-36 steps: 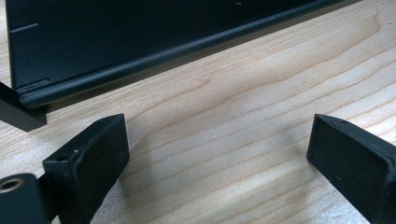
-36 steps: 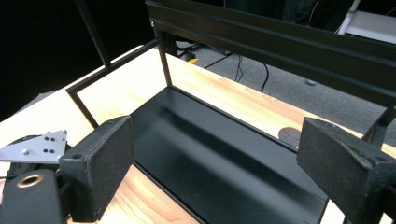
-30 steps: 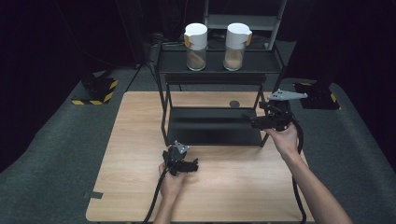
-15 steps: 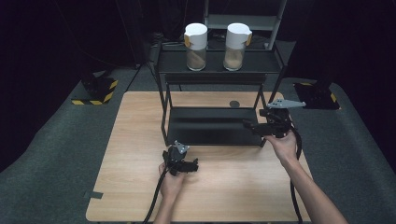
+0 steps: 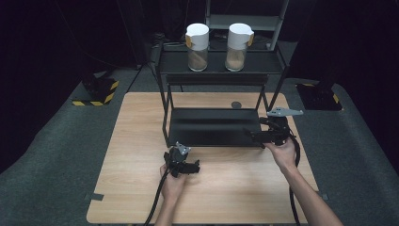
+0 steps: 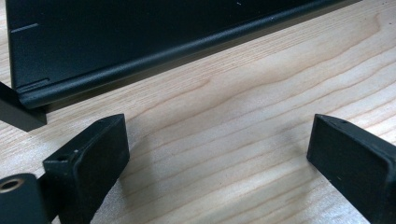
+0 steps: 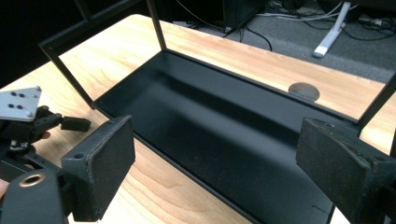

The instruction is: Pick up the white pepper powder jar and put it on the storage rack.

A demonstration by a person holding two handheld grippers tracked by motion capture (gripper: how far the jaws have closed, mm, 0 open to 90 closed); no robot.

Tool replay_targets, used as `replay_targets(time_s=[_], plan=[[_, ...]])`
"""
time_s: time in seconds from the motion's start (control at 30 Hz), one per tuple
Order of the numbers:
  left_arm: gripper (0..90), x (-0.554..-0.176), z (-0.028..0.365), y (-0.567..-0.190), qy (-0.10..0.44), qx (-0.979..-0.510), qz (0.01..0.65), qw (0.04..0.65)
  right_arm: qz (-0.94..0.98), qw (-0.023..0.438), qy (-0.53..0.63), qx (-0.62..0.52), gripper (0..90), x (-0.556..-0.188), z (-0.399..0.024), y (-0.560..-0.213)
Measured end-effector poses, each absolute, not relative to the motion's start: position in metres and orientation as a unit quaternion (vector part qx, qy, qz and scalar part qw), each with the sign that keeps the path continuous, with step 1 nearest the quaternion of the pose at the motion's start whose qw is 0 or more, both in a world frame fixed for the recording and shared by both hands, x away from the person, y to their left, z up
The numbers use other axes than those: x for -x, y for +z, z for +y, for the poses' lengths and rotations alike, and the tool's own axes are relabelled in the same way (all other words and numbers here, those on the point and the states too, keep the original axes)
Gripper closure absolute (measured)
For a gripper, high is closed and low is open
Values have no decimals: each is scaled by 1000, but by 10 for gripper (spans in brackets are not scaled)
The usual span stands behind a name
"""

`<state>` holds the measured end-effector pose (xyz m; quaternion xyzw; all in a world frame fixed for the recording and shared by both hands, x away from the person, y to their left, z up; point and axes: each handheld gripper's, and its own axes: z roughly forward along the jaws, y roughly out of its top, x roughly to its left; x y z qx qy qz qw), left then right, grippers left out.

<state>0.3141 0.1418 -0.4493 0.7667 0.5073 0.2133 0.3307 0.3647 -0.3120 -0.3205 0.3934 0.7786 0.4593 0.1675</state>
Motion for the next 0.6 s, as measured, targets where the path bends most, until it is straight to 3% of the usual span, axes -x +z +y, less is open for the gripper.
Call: replay_targets(time_s=[0.6], plan=[[56, -314, 142, -449, 214, -767, 507, 330, 786, 168, 441, -400, 121, -362, -302, -357]])
